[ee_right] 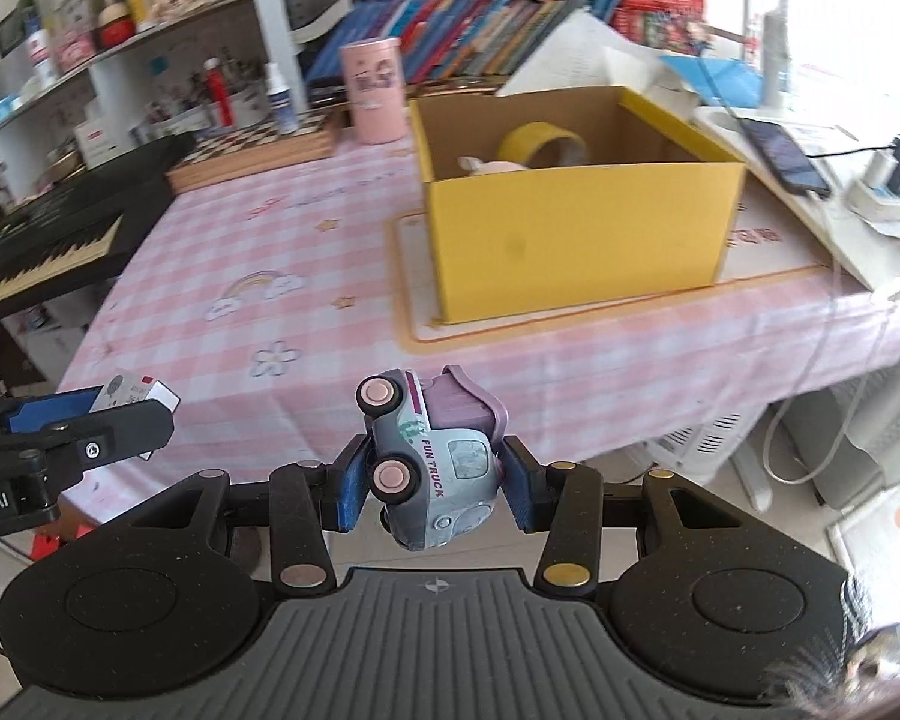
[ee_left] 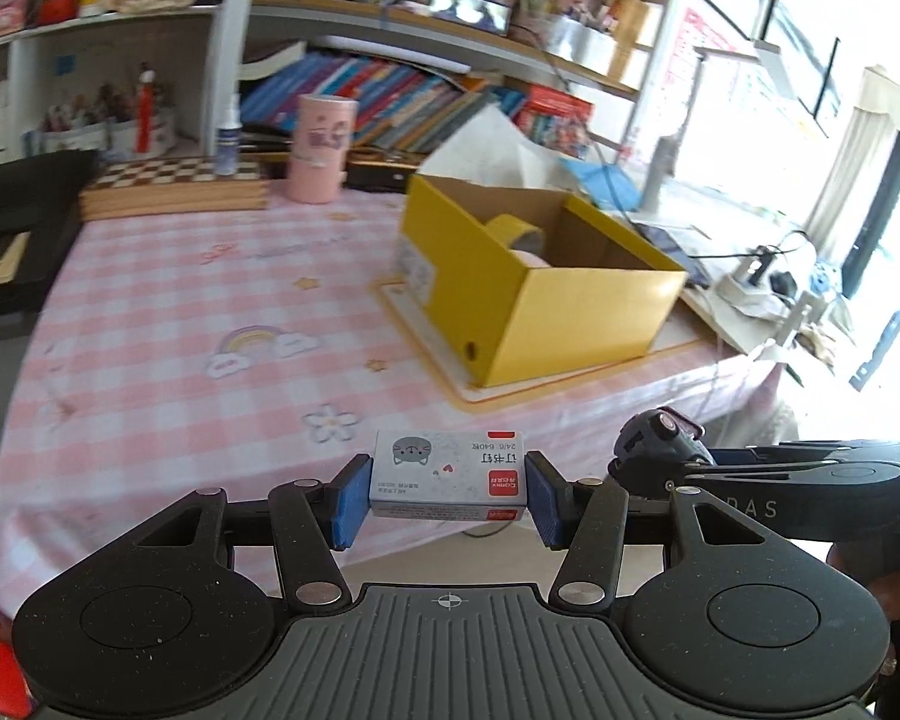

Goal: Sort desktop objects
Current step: 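Carry the staple box in the left tool and truck in the right tool over the yellow box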

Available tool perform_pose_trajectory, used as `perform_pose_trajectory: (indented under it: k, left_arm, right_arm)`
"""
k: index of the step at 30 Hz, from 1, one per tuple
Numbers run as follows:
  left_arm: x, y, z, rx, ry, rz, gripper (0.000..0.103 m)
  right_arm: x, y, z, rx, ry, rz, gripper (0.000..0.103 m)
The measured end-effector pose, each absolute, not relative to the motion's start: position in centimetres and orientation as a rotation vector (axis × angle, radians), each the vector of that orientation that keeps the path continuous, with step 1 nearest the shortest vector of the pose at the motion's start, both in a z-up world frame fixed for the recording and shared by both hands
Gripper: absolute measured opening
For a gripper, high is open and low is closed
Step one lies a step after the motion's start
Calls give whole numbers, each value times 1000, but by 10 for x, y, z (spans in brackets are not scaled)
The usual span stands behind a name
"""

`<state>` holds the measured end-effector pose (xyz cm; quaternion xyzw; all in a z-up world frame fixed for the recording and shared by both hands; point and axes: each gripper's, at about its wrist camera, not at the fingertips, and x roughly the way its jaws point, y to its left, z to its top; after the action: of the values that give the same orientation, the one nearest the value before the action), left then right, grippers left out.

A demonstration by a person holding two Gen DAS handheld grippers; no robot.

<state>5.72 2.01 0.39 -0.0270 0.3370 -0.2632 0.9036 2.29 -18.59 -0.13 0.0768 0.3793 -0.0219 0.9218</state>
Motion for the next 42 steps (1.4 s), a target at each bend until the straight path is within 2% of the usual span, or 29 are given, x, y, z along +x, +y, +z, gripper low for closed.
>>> perform_pose_trajectory:
  k: [29, 42]
  left_arm:
    - [112, -107, 8, 10, 689, -609, 52]
    - [153, -169, 31, 44, 578, -559, 52]
  right_arm:
    - [76, -304, 4, 176, 783, -87, 42]
    - [125, -366, 29, 117, 654, -49, 42]
